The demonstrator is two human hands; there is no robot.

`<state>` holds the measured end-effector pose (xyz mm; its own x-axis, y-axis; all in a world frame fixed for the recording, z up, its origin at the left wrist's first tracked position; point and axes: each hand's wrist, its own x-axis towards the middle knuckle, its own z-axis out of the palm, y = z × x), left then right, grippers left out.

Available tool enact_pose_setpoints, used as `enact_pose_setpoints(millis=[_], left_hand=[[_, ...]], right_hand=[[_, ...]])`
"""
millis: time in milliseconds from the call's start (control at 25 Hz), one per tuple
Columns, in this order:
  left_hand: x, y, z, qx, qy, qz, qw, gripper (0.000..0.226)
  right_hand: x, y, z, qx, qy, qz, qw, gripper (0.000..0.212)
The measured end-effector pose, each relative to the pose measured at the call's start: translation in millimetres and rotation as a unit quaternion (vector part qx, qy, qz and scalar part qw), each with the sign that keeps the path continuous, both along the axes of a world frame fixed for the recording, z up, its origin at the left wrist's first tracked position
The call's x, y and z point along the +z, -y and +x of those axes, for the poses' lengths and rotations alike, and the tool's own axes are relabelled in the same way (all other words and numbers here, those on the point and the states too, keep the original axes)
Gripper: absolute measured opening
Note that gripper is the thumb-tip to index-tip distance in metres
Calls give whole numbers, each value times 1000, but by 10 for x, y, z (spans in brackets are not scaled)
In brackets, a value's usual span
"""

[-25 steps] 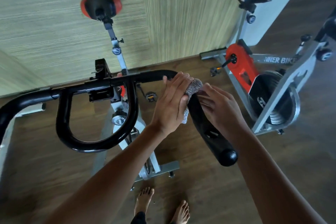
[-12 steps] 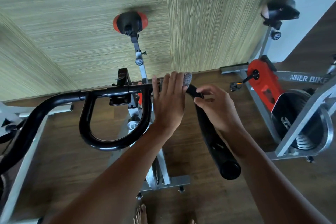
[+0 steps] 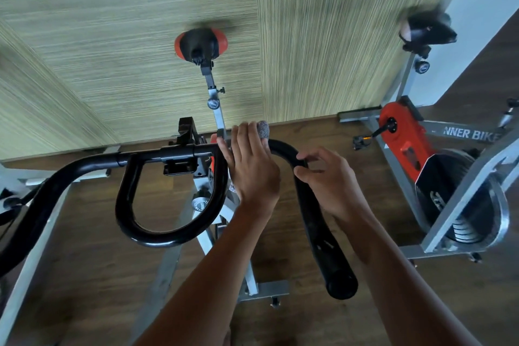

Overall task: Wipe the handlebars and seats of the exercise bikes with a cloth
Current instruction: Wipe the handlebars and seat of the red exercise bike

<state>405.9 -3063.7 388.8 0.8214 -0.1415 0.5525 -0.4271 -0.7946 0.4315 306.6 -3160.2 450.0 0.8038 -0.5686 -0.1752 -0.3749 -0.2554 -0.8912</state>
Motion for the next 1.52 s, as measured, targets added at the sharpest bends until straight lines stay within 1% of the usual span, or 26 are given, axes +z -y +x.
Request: enact_pose_setpoints(millis=[120, 200, 240, 320, 360, 400, 480, 520, 600, 640, 680, 720, 760, 800, 840, 880, 960, 1040, 1120, 1240, 1320, 1400, 1520], left_hand=[[31, -18, 5, -24, -15, 24, 999, 37], [115, -12, 41, -54, -33, 51, 997, 35], [164, -6, 58, -67, -50, 71, 994, 36], [300, 3, 87, -96, -106, 101, 985, 46], [368, -17, 111, -109, -145, 102, 978, 49], [437, -38, 123, -123, -182, 94, 971, 46], [566, -100, 178, -161, -237, 86, 954, 28], [646, -149, 216, -188, -242, 115, 945, 24], [777, -253, 364, -243, -247, 209, 914, 26], [798, -292, 456, -269, -273, 210, 899, 26], [810, -330, 576, -299, -314, 182, 883, 25], [814, -368, 692, -320, -375, 117, 862, 24], [816, -418, 784, -328, -441, 42, 834, 26], [824, -469, 835, -332, -483, -22, 810, 30], [851, -532, 836, -329, -487, -62, 807, 36], [870, -611, 817, -316, -458, -85, 826, 39], [803, -829, 772, -264, -359, -127, 886, 41], [703, -1041, 759, -221, -298, -121, 921, 41], [596, -1171, 751, -216, -285, -70, 931, 41], [563, -1235, 700, -230, -272, -24, 934, 42], [558, -1237, 675, -234, -256, -13, 938, 40], [531, -1241, 674, -241, -243, 0, 940, 37], [513, -1235, 691, -239, -232, 13, 943, 33]], right_hand=[[27, -54, -18, -1, 11, 10, 1000, 18], [72, -88, -50, -4, 12, -1, 1000, 18], [97, -110, -62, -4, 4, -10, 1000, 19], [184, -133, -48, 3, -35, -42, 998, 22], [258, -148, -20, 12, -69, -73, 995, 24], [341, -167, 16, 29, -100, -107, 989, 27], [498, -249, 164, 72, -116, -136, 981, 35], [552, -326, 270, 95, -106, -139, 980, 41], [598, -514, 471, 122, -85, -152, 977, 51], [583, -595, 545, 119, -85, -154, 977, 53], [545, -651, 606, 108, -92, -149, 979, 52], [492, -688, 642, 93, -107, -140, 980, 50], [429, -721, 670, 81, -119, -140, 980, 48], [361, -758, 696, 75, -125, -154, 977, 48], [291, -803, 718, 73, -132, -174, 973, 47], [233, -859, 748, 66, -143, -197, 968, 47], [132, -979, 856, 48, -171, -226, 958, 52], [83, -1048, 998, 28, -187, -241, 952, 53], [38, -1048, 1081, 18, -184, -285, 941, 54], [-85, -999, 1070, 16, -112, -380, 918, 46], [-125, -957, 1063, 1, -81, -384, 920, 44], [-103, -950, 1093, 3, -93, -375, 922, 43], [-34, -912, 1121, 47, -110, -355, 927, 34]])
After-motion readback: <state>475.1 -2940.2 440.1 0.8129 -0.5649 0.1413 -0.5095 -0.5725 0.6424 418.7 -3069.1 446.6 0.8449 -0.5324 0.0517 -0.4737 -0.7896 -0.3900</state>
